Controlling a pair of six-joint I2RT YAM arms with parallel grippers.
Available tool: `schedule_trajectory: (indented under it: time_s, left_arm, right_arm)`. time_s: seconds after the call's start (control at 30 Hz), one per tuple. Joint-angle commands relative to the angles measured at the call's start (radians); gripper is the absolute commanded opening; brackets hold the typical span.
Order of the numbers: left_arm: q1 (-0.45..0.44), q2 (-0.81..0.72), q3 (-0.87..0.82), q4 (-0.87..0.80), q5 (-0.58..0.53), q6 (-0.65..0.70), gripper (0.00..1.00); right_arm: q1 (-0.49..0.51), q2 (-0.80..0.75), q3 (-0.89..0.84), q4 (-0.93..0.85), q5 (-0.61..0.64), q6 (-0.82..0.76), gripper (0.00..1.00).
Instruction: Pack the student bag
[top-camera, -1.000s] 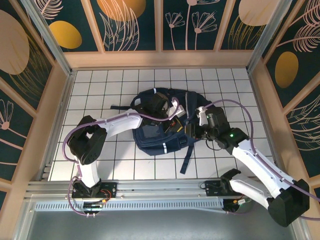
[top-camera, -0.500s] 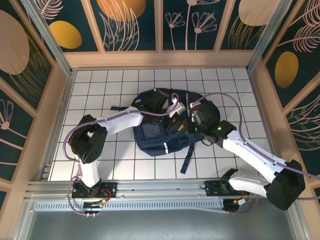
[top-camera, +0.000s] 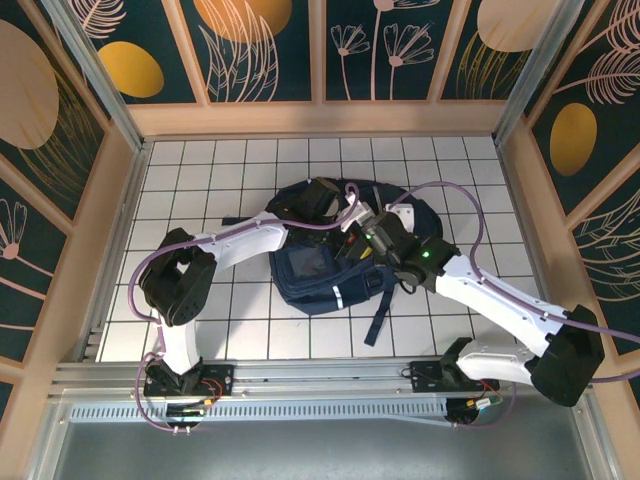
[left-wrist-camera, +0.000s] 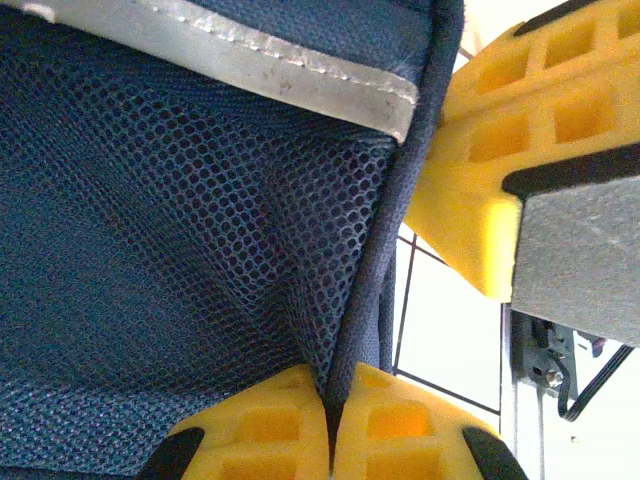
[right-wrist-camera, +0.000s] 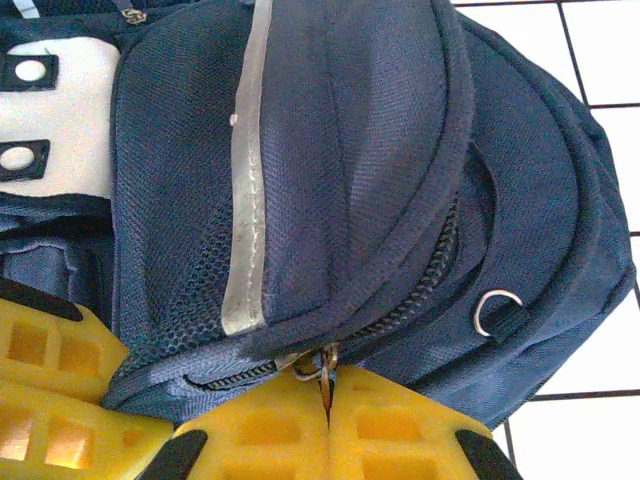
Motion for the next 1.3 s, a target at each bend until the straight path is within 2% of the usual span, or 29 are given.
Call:
schedule_trajectory:
  time_s: [0.0,0.1,0.17,0.27,0.37,0.47,0.57,0.67,0.73,0.8,0.87,0.9,0.93,0.97,1.03,1.07,1.1,1.13,1.2,1.27]
  left_arm:
    - [0.005,-0.019,0.031,-0.072,0.004,0.085,0.0]
    - [0.006,-0.017,0.062,-0.159,-0.054,0.206,0.0]
    - [0.006,-0.038,0.055,-0.2,-0.096,0.328,0.0]
    - [0.009,-0.104,-0.015,-0.209,-0.152,0.57,0.0]
    - [0.01,-0.149,-0.061,-0.262,-0.232,0.81,0.0]
    - [0.024,-0.154,-0.083,-0.288,-0.341,0.95,0.0]
    - [0.061,-0.176,-0.115,-0.266,-0.45,1.036,0.0]
    - [0.14,-0.216,-0.159,-0.15,-0.499,1.042,0.0]
    - [0.206,-0.232,-0.194,-0.025,-0.55,1.011,0.0]
    - [0.258,-0.234,-0.24,0.12,-0.639,0.984,0.0]
    - [0.278,-0.219,-0.273,0.224,-0.73,0.98,0.0]
    - [0.277,-0.207,-0.265,0.22,-0.749,0.98,0.07]
    - [0.277,-0.205,-0.25,0.196,-0.718,0.942,0.18]
    - [0.276,-0.213,-0.239,0.165,-0.658,0.912,0.35]
    - [0.277,-0.283,-0.28,0.129,-0.417,0.903,0.46]
    - [0.274,-0.329,-0.335,0.157,-0.324,0.905,0.59]
    - [0.266,-0.39,-0.42,0.216,-0.244,0.91,0.78]
    - [0.254,-0.443,-0.494,0.267,-0.197,0.918,0.86]
    - [0.216,-0.517,-0.573,0.306,-0.196,0.925,0.9]
    - [0.191,-0.533,-0.56,0.233,-0.229,0.952,0.88]
  right_arm:
    - [-0.014,-0.009,0.036,-0.005,0.059,-0.068,0.0]
    - [-0.051,-0.005,0.047,-0.018,-0.051,-0.143,0.0]
    - [-0.092,0.004,0.059,-0.056,-0.082,-0.156,0.0]
    - [-0.219,0.013,0.055,-0.088,-0.123,-0.186,0.0]
    - [-0.372,0.002,0.039,-0.06,-0.223,-0.2,0.0]
    - [-0.428,-0.017,0.027,-0.011,-0.292,-0.238,0.0]
    - [-0.437,-0.014,0.025,0.013,-0.381,-0.296,0.0]
    - [-0.416,-0.015,0.008,0.04,-0.646,-0.337,0.0]
    - [-0.343,-0.031,-0.028,0.088,-0.839,-0.368,0.0]
    - [-0.231,-0.05,-0.049,0.144,-0.979,-0.392,0.0]
    - [-0.15,-0.06,-0.063,0.22,-0.981,-0.357,0.0]
    - [-0.139,-0.057,-0.074,0.27,-0.961,-0.314,0.0]
    - [-0.14,-0.05,-0.087,0.318,-0.964,-0.281,0.0]
    - [-0.139,-0.039,-0.092,0.354,-0.954,-0.261,0.0]
    - [-0.139,0.005,-0.076,0.386,-0.932,-0.246,0.0]
    - [-0.14,0.025,-0.065,0.392,-0.927,-0.253,0.0]
    - [-0.139,0.049,-0.054,0.398,-0.923,-0.264,0.0]
    - [-0.141,0.072,-0.045,0.401,-0.917,-0.274,0.0]
    - [-0.14,0.11,-0.017,0.379,-0.909,-0.292,0.0]
    - [-0.137,0.135,0.006,0.348,-0.89,-0.308,0.0]
